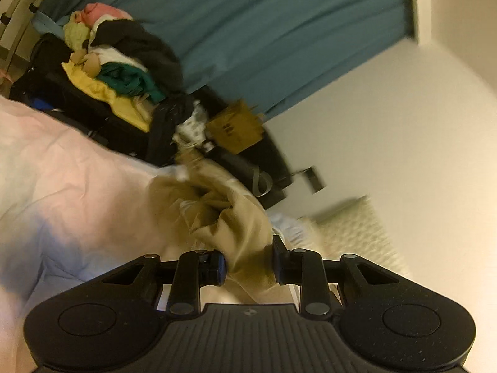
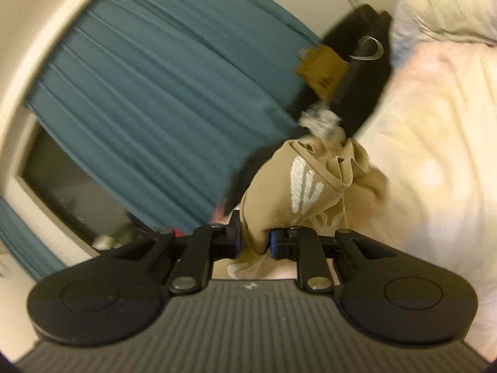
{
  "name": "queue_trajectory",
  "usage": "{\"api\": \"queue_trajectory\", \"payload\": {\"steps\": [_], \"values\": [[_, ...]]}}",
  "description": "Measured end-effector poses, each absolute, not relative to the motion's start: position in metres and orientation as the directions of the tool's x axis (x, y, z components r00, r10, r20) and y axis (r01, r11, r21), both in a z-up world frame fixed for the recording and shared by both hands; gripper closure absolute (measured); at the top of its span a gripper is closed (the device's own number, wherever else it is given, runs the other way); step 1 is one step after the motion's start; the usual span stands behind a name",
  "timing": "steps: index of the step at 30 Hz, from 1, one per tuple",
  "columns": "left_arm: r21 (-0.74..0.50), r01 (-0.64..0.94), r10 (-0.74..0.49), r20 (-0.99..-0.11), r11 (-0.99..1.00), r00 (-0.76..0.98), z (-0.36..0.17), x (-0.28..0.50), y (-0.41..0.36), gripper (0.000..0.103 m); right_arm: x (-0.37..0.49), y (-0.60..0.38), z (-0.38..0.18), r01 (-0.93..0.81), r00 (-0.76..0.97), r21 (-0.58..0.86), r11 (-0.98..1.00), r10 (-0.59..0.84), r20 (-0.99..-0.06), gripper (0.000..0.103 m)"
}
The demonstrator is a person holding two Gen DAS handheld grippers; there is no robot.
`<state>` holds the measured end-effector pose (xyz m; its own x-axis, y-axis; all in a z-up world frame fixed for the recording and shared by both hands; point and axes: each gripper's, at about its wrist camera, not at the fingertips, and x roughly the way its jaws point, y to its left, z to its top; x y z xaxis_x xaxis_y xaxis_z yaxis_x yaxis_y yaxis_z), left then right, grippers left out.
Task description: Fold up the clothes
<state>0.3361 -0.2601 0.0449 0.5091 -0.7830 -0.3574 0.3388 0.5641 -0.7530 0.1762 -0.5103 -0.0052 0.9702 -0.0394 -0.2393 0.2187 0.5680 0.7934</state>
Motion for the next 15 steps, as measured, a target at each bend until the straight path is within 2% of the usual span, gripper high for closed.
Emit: {"api": "queue_trajectory", "payload": {"steps": [5,6,11,15], "values": [[-0.661,0.302,-0.718,-0.555,0.687,0.42,-0.061,0.318,-0.25,0.075,0.173,-0.503,-0.111,0.395,0.879,0.765,0.509,0.032,-0.475,0.083],[-0.65,0.304,-0.712,-0.572,0.696,0.408,-0.075,0.314,-0.243,0.075,0.169,-0.497,-0.127,0.415,0.862,0.76,0.501,0.05,-0.504,0.083],[-0.603,0.359,-0.702,-0.597,0.712,0.388,-0.109,0.298,-0.226,0.072,0.144,-0.478,-0.161,0.438,0.849,0.784,0.441,0.084,-0.521,0.082],[-0.536,0.406,-0.672,-0.617,0.74,0.41,-0.093,0.286,-0.221,0.07,0.136,-0.475,-0.145,0.477,0.82,0.761,0.439,0.089,-0.565,0.082]]}}
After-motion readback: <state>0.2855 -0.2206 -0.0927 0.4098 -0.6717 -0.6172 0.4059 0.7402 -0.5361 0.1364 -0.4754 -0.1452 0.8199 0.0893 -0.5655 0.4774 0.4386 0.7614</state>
